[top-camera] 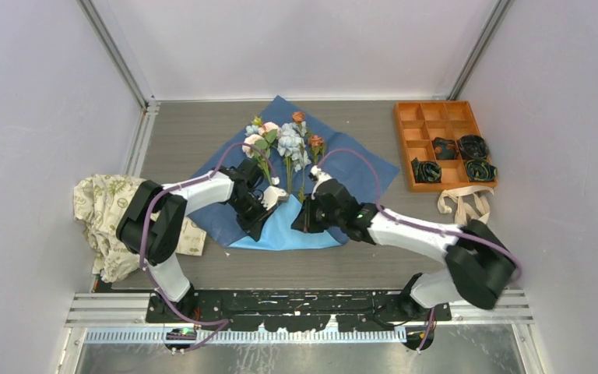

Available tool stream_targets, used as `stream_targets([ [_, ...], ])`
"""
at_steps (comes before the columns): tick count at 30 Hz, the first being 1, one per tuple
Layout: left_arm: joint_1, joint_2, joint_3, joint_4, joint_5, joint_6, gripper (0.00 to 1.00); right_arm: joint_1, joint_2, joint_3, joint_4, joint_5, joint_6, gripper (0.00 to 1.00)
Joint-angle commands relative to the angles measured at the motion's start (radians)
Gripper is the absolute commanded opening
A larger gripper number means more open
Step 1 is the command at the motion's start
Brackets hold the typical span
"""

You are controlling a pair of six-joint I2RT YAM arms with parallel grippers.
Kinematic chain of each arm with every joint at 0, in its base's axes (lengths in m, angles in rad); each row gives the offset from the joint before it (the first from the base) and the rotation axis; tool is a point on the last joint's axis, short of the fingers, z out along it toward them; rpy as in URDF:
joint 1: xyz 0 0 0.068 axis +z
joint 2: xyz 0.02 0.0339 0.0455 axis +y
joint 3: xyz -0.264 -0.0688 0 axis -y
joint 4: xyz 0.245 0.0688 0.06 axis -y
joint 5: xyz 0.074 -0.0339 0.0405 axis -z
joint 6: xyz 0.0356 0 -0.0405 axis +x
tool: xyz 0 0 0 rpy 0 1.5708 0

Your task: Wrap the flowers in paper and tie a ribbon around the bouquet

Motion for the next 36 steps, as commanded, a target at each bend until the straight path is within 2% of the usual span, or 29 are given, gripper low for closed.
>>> stream_targets([
  [1, 0.014, 0.003, 0.004, 0.027, -0.064, -0.011, 0.0, -0.004, 0.197, -0.071, 0.533, -0.221, 0.214, 0.01],
  [4, 0.017, 0.003, 0.004, 0.026, -0.058, -0.012, 0.01, -0.001, 0.316, -0.053, 0.622, -0.243, 0.226, 0.01],
  [7, 0.027, -0.005, 0.008, 0.024, -0.054, -0.016, 0.01, -0.001, 0.393, -0.028, 0.558, -0.195, 0.204, 0.01],
  [8, 0.034, -0.01, 0.013, 0.011, -0.05, -0.015, 0.06, -0.003, 0.405, -0.023, 0.507, -0.157, 0.201, 0.01],
  [9, 0.046, -0.018, 0.022, -0.001, -0.043, -0.015, 0.15, -0.005, 0.412, -0.024, 0.463, -0.123, 0.198, 0.01],
  [12, 0.124, -0.07, 0.059, -0.044, 0.001, 0.0, 0.75, -0.005, 0.41, -0.044, 0.362, -0.055, 0.192, 0.01],
  [14, 0.206, -0.103, 0.098, -0.074, 0.034, 0.013, 0.95, -0.005, 0.419, -0.052, 0.339, -0.051, 0.195, 0.01],
  [15, 0.257, -0.114, 0.118, -0.08, 0.036, 0.007, 0.99, -0.003, 0.429, -0.061, 0.353, -0.062, 0.2, 0.01],
  [17, 0.358, -0.118, 0.157, -0.079, 0.01, -0.022, 1.0, -0.001, 0.446, -0.065, 0.378, -0.088, 0.21, 0.01],
  [21, 0.569, -0.057, 0.229, -0.009, -0.177, -0.127, 1.0, 0.001, 0.439, -0.061, 0.373, -0.08, 0.197, 0.01],
  [23, 0.618, 0.003, 0.272, 0.03, -0.294, -0.158, 1.0, 0.002, 0.427, -0.058, 0.363, -0.074, 0.178, 0.01],
  [26, 0.627, 0.108, 0.321, 0.039, -0.408, -0.128, 1.0, 0.003, 0.416, -0.056, 0.359, -0.077, 0.158, 0.01],
  [31, 0.619, 0.216, 0.375, -0.064, -0.26, -0.056, 1.0, 0.004, 0.403, -0.066, 0.353, -0.069, 0.141, 0.01],
  [36, 0.605, 0.263, 0.367, -0.071, -0.297, -0.053, 0.99, 0.004, 0.403, -0.075, 0.364, -0.078, 0.144, 0.01],
])
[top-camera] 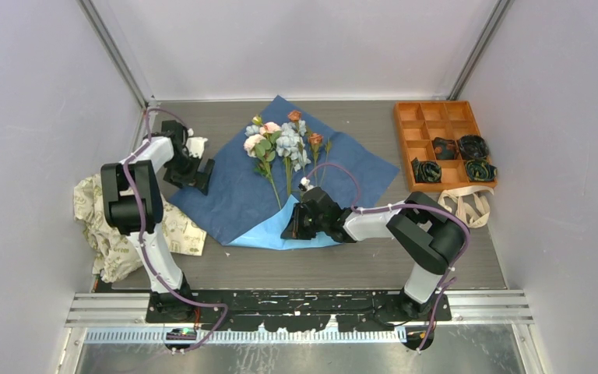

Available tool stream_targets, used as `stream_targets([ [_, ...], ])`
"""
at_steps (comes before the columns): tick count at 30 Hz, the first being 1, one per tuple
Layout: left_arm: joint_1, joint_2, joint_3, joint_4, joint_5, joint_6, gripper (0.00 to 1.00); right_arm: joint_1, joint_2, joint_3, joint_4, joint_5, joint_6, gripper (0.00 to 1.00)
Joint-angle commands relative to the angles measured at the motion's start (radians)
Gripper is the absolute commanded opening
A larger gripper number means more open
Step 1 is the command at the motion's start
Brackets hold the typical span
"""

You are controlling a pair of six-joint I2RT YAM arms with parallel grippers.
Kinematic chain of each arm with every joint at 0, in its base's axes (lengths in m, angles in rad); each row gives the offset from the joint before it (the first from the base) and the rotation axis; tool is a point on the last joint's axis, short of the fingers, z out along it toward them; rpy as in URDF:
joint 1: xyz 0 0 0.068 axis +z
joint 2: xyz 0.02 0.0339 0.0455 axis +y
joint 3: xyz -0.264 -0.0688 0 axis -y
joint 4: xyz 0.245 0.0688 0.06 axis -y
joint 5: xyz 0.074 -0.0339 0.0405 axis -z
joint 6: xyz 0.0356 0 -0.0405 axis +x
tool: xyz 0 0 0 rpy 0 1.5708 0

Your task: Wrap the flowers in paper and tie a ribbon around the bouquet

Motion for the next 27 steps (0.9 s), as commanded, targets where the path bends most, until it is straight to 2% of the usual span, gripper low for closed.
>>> stream_targets([
  [1, -0.01, 0.052, 0.008, -0.066, 0.033, 0.017, 0.95, 0.0, -0.018, -0.019, -0.049, 0.055, -0.045, 0.01],
  [3, -0.023, 0.058, 0.005, -0.088, 0.087, 0.025, 0.81, 0.0, -0.019, -0.02, -0.046, 0.057, -0.043, 0.01],
  [6, -0.045, 0.04, -0.003, -0.114, 0.182, 0.035, 0.53, 0.001, -0.021, -0.019, -0.046, 0.059, -0.041, 0.01],
  [7, -0.049, 0.029, -0.002, -0.121, 0.207, 0.035, 0.42, 0.0, -0.022, -0.016, -0.046, 0.06, -0.04, 0.01],
  [9, -0.05, 0.006, 0.007, -0.141, 0.249, 0.028, 0.12, 0.001, -0.022, -0.015, -0.046, 0.061, -0.038, 0.01],
  [10, -0.05, -0.009, 0.012, -0.151, 0.263, 0.026, 0.02, 0.001, -0.021, -0.016, -0.048, 0.06, -0.038, 0.01],
  [14, -0.05, -0.081, 0.013, -0.178, 0.32, 0.035, 0.0, 0.001, -0.01, -0.006, -0.052, 0.061, -0.039, 0.01],
  [17, -0.049, -0.132, 0.009, -0.188, 0.3, 0.04, 0.02, 0.001, -0.006, -0.003, -0.051, 0.058, -0.037, 0.01],
  [18, -0.047, -0.144, 0.0, -0.176, 0.248, 0.03, 0.11, 0.0, -0.007, -0.003, -0.051, 0.058, -0.037, 0.01],
  [20, -0.035, -0.16, -0.026, -0.132, 0.145, -0.034, 0.4, 0.0, -0.008, -0.004, -0.052, 0.06, -0.038, 0.01],
  [21, -0.027, -0.166, -0.041, -0.117, 0.097, -0.075, 0.49, 0.0, -0.01, -0.003, -0.053, 0.06, -0.038, 0.01],
  [23, -0.022, -0.202, -0.082, -0.117, 0.091, -0.136, 0.54, 0.001, -0.013, -0.002, -0.055, 0.061, -0.04, 0.01],
  [27, -0.091, -0.391, -0.239, -0.164, 0.275, -0.083, 0.52, 0.001, -0.014, -0.001, -0.063, 0.066, -0.041, 0.01],
])
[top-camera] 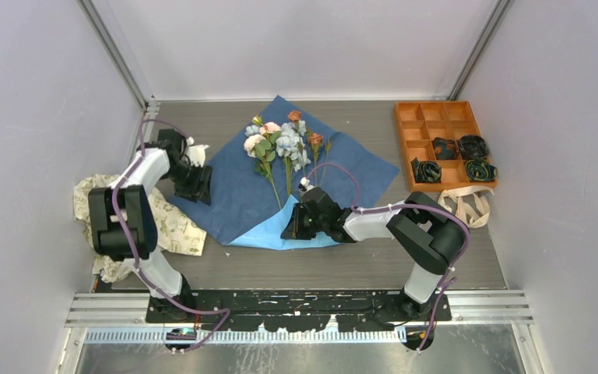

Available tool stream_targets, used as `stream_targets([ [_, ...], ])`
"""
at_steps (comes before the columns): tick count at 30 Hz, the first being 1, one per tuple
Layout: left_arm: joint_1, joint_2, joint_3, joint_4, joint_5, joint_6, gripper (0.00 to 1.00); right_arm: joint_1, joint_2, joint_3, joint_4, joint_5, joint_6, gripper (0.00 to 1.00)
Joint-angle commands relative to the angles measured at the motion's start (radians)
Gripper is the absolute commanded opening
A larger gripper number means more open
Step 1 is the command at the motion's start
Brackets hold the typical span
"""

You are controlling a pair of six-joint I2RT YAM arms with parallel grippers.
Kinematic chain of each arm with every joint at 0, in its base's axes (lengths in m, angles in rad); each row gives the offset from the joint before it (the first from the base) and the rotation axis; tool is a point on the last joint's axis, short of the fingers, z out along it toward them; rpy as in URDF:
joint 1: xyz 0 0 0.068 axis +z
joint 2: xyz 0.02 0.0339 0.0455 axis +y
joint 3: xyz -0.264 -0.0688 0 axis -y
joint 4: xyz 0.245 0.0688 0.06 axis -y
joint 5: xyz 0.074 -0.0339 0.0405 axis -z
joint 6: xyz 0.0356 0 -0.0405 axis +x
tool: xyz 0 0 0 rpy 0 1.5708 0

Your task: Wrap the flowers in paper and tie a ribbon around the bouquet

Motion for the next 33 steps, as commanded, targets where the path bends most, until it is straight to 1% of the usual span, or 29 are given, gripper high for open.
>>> stream_targets([
  [1, -0.06, -0.204, -0.128, -0.093, 0.164, -0.02, 0.54, 0.001, -0.013, 0.0, -0.068, 0.066, -0.035, 0.01],
  [2, -0.06, -0.222, -0.136, -0.133, 0.188, -0.039, 0.55, 0.001, -0.013, 0.001, -0.069, 0.064, -0.035, 0.01],
  [3, -0.056, -0.226, -0.112, -0.191, 0.183, -0.063, 0.58, 0.001, -0.013, 0.001, -0.069, 0.063, -0.034, 0.01],
  [5, -0.014, -0.232, -0.09, -0.26, 0.244, -0.105, 0.65, 0.001, -0.01, 0.008, -0.074, 0.059, -0.034, 0.01],
  [7, 0.014, -0.234, -0.074, -0.283, 0.289, -0.216, 0.72, 0.0, -0.009, 0.017, -0.088, 0.059, -0.035, 0.01],
  [9, 0.023, -0.245, -0.117, -0.235, 0.369, -0.372, 0.75, 0.003, -0.007, 0.027, -0.106, 0.066, -0.038, 0.01],
  [10, 0.022, -0.263, -0.18, -0.171, 0.387, -0.449, 0.82, 0.005, -0.007, 0.031, -0.114, 0.071, -0.04, 0.01],
  [11, 0.022, -0.286, -0.246, -0.109, 0.362, -0.52, 0.88, 0.008, -0.007, 0.035, -0.122, 0.077, -0.043, 0.01],
  [12, 0.023, -0.3, -0.33, -0.06, 0.305, -0.564, 0.89, 0.011, -0.006, 0.04, -0.13, 0.087, -0.045, 0.01],
  [13, 0.022, -0.304, -0.381, -0.022, 0.28, -0.588, 0.89, 0.013, -0.008, 0.044, -0.14, 0.097, -0.048, 0.01],
  [15, 0.023, -0.308, -0.435, 0.031, 0.26, -0.618, 0.92, 0.017, -0.012, 0.051, -0.157, 0.119, -0.049, 0.01],
  [19, 0.022, -0.352, -0.47, 0.064, 0.273, -0.672, 0.96, 0.028, -0.019, 0.073, -0.183, 0.143, -0.046, 0.01],
  [22, 0.022, -0.372, -0.526, 0.106, 0.275, -0.707, 0.97, 0.035, -0.018, 0.099, -0.205, 0.155, -0.05, 0.01],
  [25, 0.02, -0.321, -0.556, 0.225, 0.271, -0.744, 0.96, 0.038, -0.01, 0.126, -0.229, 0.167, -0.062, 0.01],
  [27, 0.021, -0.271, -0.559, 0.272, 0.244, -0.755, 0.9, 0.04, -0.008, 0.136, -0.238, 0.168, -0.067, 0.01],
  [29, 0.023, -0.231, -0.54, 0.274, 0.241, -0.748, 0.84, 0.043, -0.01, 0.137, -0.245, 0.175, -0.071, 0.01],
  [31, 0.024, -0.224, -0.535, 0.279, 0.248, -0.75, 0.79, 0.043, -0.013, 0.133, -0.247, 0.18, -0.075, 0.01],
  [33, 0.024, -0.228, -0.555, 0.319, 0.253, -0.771, 0.72, 0.044, -0.01, 0.129, -0.243, 0.177, -0.076, 0.01],
])
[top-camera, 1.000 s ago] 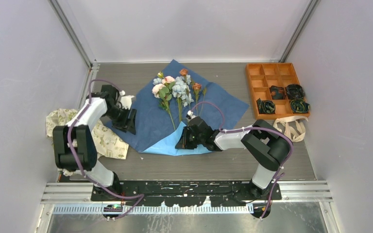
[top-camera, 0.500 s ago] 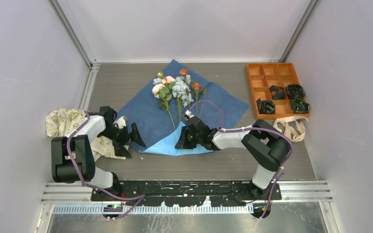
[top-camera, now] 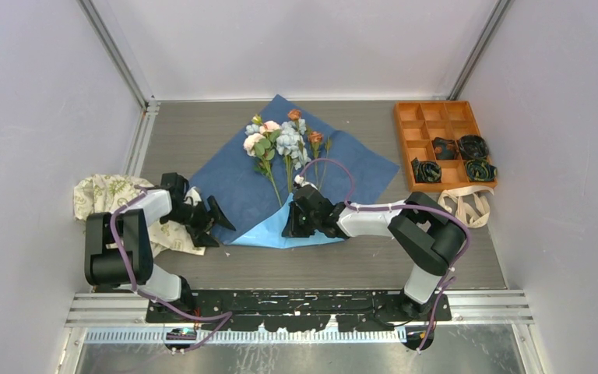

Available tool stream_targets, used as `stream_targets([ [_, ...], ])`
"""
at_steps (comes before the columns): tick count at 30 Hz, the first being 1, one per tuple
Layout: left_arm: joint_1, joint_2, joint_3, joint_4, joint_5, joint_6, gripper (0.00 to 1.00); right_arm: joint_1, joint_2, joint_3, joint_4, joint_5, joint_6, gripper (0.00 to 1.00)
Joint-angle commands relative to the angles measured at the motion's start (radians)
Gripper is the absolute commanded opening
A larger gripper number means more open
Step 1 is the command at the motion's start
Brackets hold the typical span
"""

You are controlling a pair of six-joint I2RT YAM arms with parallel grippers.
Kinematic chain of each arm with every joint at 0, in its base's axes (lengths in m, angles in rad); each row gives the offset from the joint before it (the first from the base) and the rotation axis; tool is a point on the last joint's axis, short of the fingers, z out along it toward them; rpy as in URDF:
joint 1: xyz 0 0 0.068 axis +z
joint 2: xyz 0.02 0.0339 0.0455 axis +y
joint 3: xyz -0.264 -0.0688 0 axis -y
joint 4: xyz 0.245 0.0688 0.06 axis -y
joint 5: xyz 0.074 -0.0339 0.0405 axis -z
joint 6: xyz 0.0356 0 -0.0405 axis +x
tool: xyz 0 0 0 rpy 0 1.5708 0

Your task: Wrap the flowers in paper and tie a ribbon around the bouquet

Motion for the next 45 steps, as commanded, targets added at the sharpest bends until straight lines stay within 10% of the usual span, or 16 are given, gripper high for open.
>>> stream_targets([
  [1, 0.0, 0.011, -0.02, 0.158, -0.02, -0.034, 0.67, 0.004, -0.008, 0.016, -0.031, 0.053, -0.032, 0.01],
  [10, 0.0, 0.074, 0.079, 0.128, 0.066, -0.016, 0.02, 0.005, -0.031, 0.006, -0.022, 0.044, -0.044, 0.01],
  [23, -0.371, -0.162, 0.354, -0.052, -0.242, 0.264, 0.0, -0.022, 0.055, 0.038, 0.035, -0.023, -0.052, 0.01],
  [33, -0.647, 0.133, 0.619, -0.005, -0.252, 0.271, 0.01, -0.052, 0.054, 0.016, 0.194, -0.087, 0.013, 0.01],
  [45, -0.724, 0.383, 0.712, 0.031, -0.314, 0.286, 0.0, -0.07, -0.211, -0.075, 0.131, 0.051, 0.147, 0.01],
])
